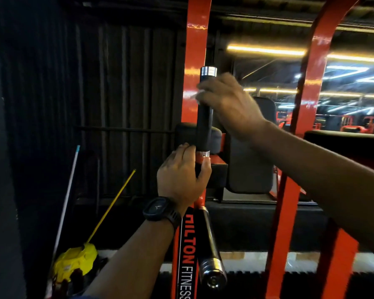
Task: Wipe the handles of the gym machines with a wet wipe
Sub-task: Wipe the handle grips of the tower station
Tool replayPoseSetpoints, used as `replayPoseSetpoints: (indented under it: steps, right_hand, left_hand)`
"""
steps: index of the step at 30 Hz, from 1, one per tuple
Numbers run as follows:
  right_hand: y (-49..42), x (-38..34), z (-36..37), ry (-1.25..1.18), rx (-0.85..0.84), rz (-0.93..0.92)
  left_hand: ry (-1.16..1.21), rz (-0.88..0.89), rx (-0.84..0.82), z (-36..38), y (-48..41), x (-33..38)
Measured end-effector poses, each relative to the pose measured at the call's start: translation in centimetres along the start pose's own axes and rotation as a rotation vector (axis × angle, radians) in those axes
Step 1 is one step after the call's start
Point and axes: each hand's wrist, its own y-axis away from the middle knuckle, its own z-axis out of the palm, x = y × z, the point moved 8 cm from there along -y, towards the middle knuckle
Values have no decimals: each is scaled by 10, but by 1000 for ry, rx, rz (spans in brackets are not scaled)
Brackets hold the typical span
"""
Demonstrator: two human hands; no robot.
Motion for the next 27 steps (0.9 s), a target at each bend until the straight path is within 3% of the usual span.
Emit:
replayPoseSetpoints:
  steps: [3, 8, 13, 17, 20, 21, 24, 27]
  right_hand:
    - [4, -9, 8, 6, -124, -49]
    - [-10, 17, -9, -114, 3, 227]
    - [25, -35, 16, -87, -269, -204]
    - [40, -24, 13, -216, -196, -35]
    - [56, -42, 20, -167, -266, -289]
    - [55, -37, 19, -159, -234, -276]
    - [54, -11, 12, -298, -60, 70]
    - [69, -19, 13, -396, -81, 175]
  left_hand:
    - [0, 25, 5, 1, -1, 1]
    - [-3, 16, 9, 2, 1, -2]
    - [-4, 28, 22, 1, -1, 0]
    - [9, 19, 8, 2, 0, -1]
    - [34, 27, 7, 0, 0, 0]
    - [32, 23, 8, 0, -1, 0]
    - [23, 3, 3, 0, -1, 0]
    - [25, 16, 6, -1, 0, 1]
